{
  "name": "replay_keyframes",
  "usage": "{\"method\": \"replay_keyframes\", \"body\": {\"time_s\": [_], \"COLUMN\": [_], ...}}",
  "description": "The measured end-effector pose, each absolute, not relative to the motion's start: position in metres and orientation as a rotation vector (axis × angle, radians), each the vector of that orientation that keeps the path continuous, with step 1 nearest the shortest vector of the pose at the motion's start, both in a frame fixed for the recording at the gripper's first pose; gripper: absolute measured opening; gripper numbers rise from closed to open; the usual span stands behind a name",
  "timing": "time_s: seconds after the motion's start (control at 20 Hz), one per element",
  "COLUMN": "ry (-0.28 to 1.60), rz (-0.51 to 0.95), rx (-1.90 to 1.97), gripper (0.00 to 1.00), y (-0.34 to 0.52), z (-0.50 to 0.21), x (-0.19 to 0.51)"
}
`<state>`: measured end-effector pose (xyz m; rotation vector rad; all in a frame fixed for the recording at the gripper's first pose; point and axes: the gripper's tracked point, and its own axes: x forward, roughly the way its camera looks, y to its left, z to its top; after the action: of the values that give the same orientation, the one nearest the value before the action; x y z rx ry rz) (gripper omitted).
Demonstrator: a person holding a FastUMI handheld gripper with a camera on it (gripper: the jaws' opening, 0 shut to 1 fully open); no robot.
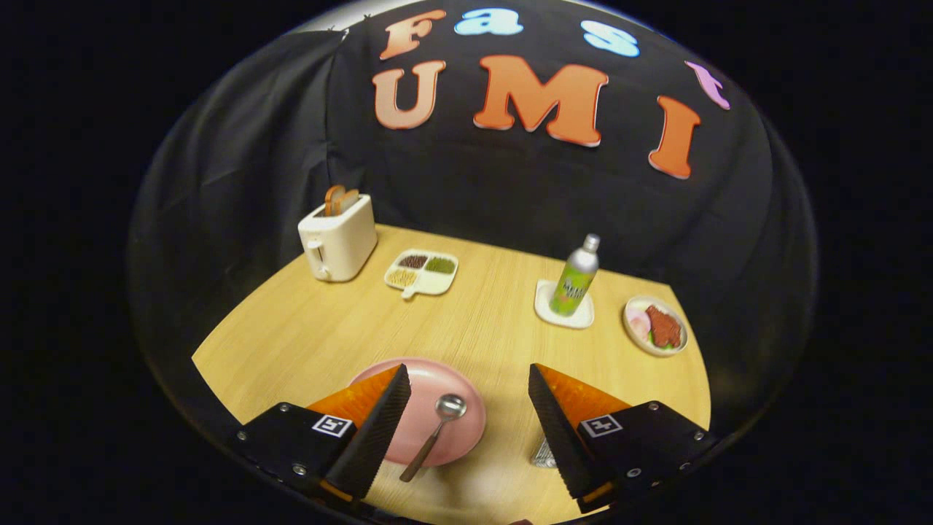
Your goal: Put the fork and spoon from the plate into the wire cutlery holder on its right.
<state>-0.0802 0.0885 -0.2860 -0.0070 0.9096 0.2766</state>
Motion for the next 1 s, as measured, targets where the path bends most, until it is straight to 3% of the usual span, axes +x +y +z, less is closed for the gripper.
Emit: {"method": "replay_keyframes", "body": {"time_s": [0.25,0.55,1.0], "ry": [1.149,1.32,1.469], "rz": [0.267,0.218,0.19], "rx": [0.092,0.095,-0.006], "gripper": [0.94,0.76,0.29], "y": [0.117,0.129,0.127], "z": [-0.348,-0.392,-0.426], "x": [-0.112,-0.139,-0.164]}}
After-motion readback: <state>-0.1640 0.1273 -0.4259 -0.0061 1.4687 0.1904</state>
